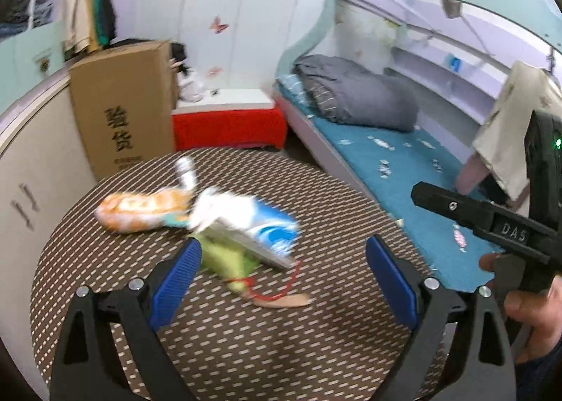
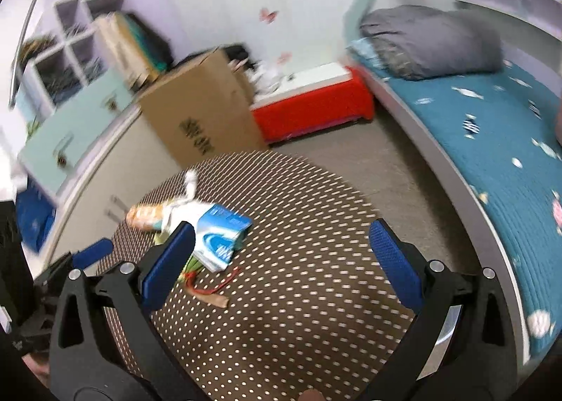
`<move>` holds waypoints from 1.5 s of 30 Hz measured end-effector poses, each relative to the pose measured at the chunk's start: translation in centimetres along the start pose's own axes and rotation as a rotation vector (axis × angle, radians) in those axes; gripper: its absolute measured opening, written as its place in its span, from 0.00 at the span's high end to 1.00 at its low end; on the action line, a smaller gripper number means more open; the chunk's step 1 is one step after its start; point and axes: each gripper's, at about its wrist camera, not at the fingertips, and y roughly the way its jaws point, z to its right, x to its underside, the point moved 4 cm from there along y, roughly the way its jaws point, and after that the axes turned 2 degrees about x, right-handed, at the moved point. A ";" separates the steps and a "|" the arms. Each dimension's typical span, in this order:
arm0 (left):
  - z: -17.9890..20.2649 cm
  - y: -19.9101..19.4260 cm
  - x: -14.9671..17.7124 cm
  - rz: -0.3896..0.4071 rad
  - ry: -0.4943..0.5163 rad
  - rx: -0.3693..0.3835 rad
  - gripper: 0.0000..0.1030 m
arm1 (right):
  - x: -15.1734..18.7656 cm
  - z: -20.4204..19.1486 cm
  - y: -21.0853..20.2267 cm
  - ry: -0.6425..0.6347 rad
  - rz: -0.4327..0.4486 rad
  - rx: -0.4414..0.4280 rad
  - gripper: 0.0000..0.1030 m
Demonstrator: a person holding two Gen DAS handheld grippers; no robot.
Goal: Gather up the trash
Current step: 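Grasp the green leaf toy with the left gripper while the right grasps the white-blue box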
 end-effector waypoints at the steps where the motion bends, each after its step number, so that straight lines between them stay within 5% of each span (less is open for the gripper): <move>1: -1.1 0.2 0.5 -0.011 -0.014 -0.011 0.10 | 0.2 -0.6 0.7 -0.026 -0.014 -0.002 0.06; 10: -6.5 1.4 3.1 -0.054 -0.064 -0.091 0.10 | 1.9 -5.5 6.9 -0.239 -0.127 -0.054 0.06; 22: -8.6 3.4 4.2 -0.093 -0.077 -0.125 0.10 | 2.6 -9.5 14.9 -0.465 -0.247 -0.124 0.07; 34: -5.4 7.6 3.4 -0.148 -0.001 -0.092 0.10 | 1.8 -5.4 9.4 -0.256 -0.165 -0.210 0.42; 40: -4.7 10.5 2.4 -0.175 -0.005 -0.086 0.11 | 2.3 -5.8 9.4 -0.278 -0.161 -0.175 0.42; 42: -4.5 11.0 2.3 -0.187 -0.006 -0.064 0.38 | 2.5 -6.4 10.1 -0.306 -0.158 -0.134 0.38; 45: -3.7 11.0 2.5 -0.185 0.027 -0.063 0.62 | 2.4 -7.2 11.4 -0.339 -0.151 -0.109 0.33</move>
